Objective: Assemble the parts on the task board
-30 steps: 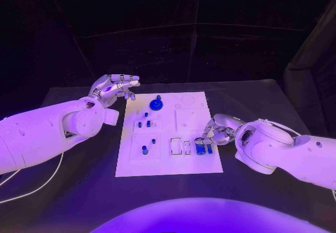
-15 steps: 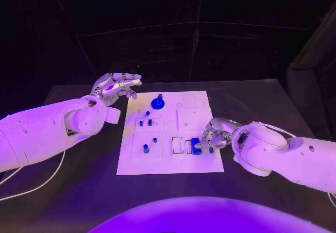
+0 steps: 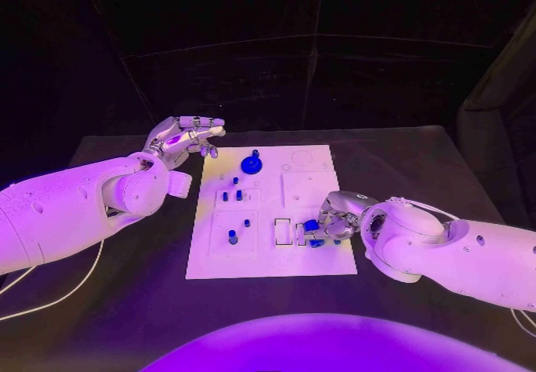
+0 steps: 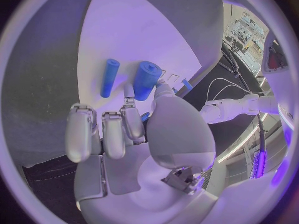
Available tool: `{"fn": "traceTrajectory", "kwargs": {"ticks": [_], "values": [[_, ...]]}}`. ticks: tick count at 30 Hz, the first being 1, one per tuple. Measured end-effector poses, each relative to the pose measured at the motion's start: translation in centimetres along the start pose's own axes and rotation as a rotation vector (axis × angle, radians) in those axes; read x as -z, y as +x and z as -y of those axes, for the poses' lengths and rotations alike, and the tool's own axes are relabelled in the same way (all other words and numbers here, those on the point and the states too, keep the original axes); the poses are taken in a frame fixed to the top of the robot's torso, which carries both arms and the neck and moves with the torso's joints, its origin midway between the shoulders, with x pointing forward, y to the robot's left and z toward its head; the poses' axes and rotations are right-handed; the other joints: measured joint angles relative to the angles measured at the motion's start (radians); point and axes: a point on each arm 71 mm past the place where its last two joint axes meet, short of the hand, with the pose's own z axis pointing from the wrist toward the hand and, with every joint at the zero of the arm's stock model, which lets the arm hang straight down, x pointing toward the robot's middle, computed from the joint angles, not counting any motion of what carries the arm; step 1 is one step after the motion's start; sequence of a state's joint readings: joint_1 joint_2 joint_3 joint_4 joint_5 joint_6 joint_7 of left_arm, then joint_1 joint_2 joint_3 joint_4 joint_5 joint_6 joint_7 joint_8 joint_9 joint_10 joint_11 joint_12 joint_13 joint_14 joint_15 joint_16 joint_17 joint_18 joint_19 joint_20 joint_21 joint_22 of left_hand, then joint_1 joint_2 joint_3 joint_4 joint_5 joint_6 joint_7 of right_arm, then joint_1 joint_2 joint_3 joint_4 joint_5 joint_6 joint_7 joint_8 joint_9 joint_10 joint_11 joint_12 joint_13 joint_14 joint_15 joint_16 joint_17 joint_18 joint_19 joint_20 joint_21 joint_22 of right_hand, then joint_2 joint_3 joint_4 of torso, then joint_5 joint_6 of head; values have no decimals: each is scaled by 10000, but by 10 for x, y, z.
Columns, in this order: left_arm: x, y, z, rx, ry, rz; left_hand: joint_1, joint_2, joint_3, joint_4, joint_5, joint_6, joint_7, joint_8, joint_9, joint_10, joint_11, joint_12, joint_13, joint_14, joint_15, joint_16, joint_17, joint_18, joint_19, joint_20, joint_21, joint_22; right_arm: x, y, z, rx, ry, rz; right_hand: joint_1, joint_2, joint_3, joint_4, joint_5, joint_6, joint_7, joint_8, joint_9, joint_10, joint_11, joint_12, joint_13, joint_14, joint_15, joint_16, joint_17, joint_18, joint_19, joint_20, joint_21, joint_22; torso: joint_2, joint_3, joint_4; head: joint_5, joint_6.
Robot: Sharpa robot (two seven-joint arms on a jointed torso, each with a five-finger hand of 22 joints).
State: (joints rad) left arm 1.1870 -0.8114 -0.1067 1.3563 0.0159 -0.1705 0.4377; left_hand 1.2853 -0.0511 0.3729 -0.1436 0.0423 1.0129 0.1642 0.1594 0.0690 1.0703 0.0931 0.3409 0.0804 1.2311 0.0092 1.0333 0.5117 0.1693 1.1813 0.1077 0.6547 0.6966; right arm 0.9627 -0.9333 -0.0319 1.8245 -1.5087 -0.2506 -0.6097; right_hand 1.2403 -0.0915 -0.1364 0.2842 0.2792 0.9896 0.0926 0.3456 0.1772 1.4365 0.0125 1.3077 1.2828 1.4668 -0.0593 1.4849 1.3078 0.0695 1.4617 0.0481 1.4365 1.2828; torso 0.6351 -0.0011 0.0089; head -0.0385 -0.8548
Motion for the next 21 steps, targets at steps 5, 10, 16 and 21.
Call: {"fn": "traceTrajectory", "kwargs": {"ticks": [5,10,16,21], "values": [[0,0,0,1,-3,0,0,0,0,0,0,0,0,0,0,0,0,0,0,0,0,0,0,0,0,0,0,0,-1,0,-1,99,-16,55,118,67,-57,-26,166,10,-23,-1,1,0,0,0,40,0,1,0,-1,0,0,0,0,26,-5,-2,-3,-29,-1],[0,0,0,2,-7,1,0,0,0,0,0,0,0,0,0,-37,36,0,0,0,0,0,1,1,0,0,0,-14,0,0,-2,205,-57,142,408,197,-129,-93,530,-22,-46,-8,1,0,0,0,108,0,1,0,-1,0,0,0,0,37,-11,-4,-3,-39,15],[1,-1,-1,7,-18,1,0,0,0,0,0,0,0,0,0,-37,36,0,0,0,0,0,1,0,0,0,0,-14,7,2,0,-1,-80,343,703,440,-102,-174,1385,104,-72,107,77,72,-73,0,233,0,1,42,-2,1,0,0,39,109,-11,1,-3,-15,39],[1,-1,-1,10,-23,-3,0,0,0,0,0,0,0,0,0,-37,36,0,0,0,0,0,1,1,0,0,0,-13,16,1,1,-674,-136,523,853,487,-109,-223,2049,156,-127,177,192,127,-128,49,253,-8,-65,42,-2,1,37,-37,39,150,-21,-2,-3,-13,59]]}}
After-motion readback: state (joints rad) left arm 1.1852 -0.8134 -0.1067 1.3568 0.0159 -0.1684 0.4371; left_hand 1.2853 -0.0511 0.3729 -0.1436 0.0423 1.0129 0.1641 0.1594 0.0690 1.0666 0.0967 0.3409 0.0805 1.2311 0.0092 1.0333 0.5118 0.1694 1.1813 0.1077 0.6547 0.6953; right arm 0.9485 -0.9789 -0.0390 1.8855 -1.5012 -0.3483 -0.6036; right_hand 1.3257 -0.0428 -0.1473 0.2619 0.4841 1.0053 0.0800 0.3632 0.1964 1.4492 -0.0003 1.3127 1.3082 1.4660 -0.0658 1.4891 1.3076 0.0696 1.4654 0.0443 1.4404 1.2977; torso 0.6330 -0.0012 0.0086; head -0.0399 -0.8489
